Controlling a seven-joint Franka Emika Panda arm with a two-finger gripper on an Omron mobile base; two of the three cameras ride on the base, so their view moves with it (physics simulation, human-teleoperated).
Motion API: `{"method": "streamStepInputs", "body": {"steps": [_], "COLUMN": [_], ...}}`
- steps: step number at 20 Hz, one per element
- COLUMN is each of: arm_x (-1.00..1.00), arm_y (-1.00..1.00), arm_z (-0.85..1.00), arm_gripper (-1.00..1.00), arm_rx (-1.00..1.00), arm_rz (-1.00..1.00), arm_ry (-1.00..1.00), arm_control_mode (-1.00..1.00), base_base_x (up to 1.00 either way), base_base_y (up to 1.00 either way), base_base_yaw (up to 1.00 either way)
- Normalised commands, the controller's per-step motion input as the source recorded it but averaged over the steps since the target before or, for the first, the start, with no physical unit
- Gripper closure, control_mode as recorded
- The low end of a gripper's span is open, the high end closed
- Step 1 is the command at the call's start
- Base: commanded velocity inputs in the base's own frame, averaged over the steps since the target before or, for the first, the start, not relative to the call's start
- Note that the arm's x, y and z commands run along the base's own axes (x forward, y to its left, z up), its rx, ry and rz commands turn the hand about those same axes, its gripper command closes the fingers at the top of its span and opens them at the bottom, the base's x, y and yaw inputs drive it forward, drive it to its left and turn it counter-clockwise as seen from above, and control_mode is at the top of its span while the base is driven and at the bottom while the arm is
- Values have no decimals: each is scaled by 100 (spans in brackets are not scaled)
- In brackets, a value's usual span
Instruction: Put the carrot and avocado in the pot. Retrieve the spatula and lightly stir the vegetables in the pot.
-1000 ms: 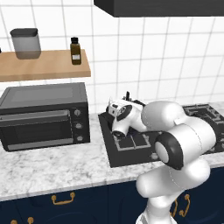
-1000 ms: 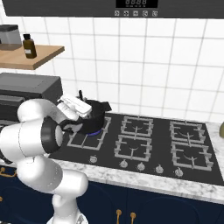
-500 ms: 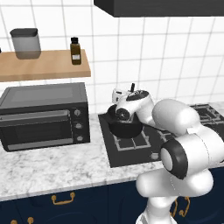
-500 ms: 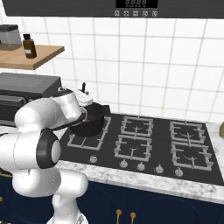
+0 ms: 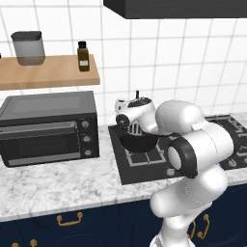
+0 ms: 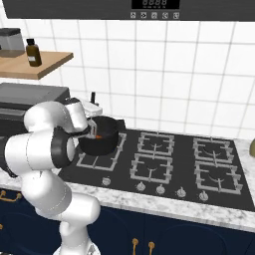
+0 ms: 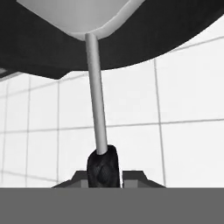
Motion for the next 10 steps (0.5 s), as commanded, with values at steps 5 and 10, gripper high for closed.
{"method": "streamStepInputs", "body": {"steps": [5,10], "arm_x": [29,-8], "arm_y": [-4,-38], "arm_z": [-7,-24], "arm_gripper": [100,100], "arm_rx": [-12,0], "arm_rz": [-12,-6], "arm_ry": [-46,-33], "arm_control_mode": [-100,-100], "base_base_x": [0,0], "base_base_y": [0,0], "base_base_yaw": [0,0]}}
